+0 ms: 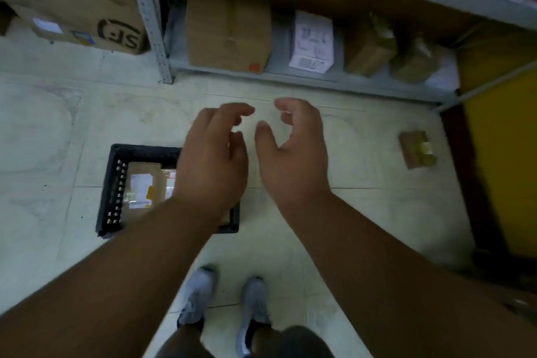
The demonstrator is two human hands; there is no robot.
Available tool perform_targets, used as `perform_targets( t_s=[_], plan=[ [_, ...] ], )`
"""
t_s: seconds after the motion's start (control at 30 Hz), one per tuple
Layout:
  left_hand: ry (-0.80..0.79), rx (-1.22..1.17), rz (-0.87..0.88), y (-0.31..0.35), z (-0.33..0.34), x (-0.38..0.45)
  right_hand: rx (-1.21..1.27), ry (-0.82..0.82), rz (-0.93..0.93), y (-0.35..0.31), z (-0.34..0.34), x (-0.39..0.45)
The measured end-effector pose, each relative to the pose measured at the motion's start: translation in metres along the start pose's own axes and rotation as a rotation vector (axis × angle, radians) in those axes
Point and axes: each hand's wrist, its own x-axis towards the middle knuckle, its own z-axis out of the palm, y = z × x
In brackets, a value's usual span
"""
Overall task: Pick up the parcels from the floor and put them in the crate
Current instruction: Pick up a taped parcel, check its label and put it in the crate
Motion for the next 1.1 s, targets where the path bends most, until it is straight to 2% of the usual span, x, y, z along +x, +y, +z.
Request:
perform_targets(
  t_s=[0.17, 0.27, 0.37, 0.57, 0.7, 0.8, 0.93, 1.1],
  plan=[
    [-0.121, 0.019, 0.219, 0.125, -0.030, -0.011, 0.082, 0.214, -0.071, -0.057, -0.103, -0.021],
    [-0.180, 0.019, 0.267, 0.179, -0.021, -0.016, 0.117, 0.293, -0.028, -0.055, -0.155, -0.036],
    [-0.263, 0.018, 0.352, 0.221, 0.011, -0.024, 0.177, 0.391, 0.095, -0.033, -0.206, -0.054],
    [-0.467, -0.018, 0.412, 0.294, 0.124, -0.037, 0.191, 0.629, 0.244, 0.033, -0.320, -0.058],
    [-0.568, -0.079, 0.439, 0.336, 0.224, -0.044, 0.148, 0.691, 0.311, 0.098, -0.395, -0.043],
    [-0.667, -0.111, 0.411, 0.363, 0.296, -0.049, 0.138, 0.697, 0.361, 0.145, -0.450, -0.027],
    [-0.696, -0.122, 0.339, 0.395, 0.371, -0.045, 0.114, 0.670, 0.436, 0.195, -0.513, 0.005],
    [-0.712, -0.078, 0.304, 0.418, 0.431, -0.010, 0.183, 0.630, 0.496, 0.232, -0.548, 0.060]
  ],
)
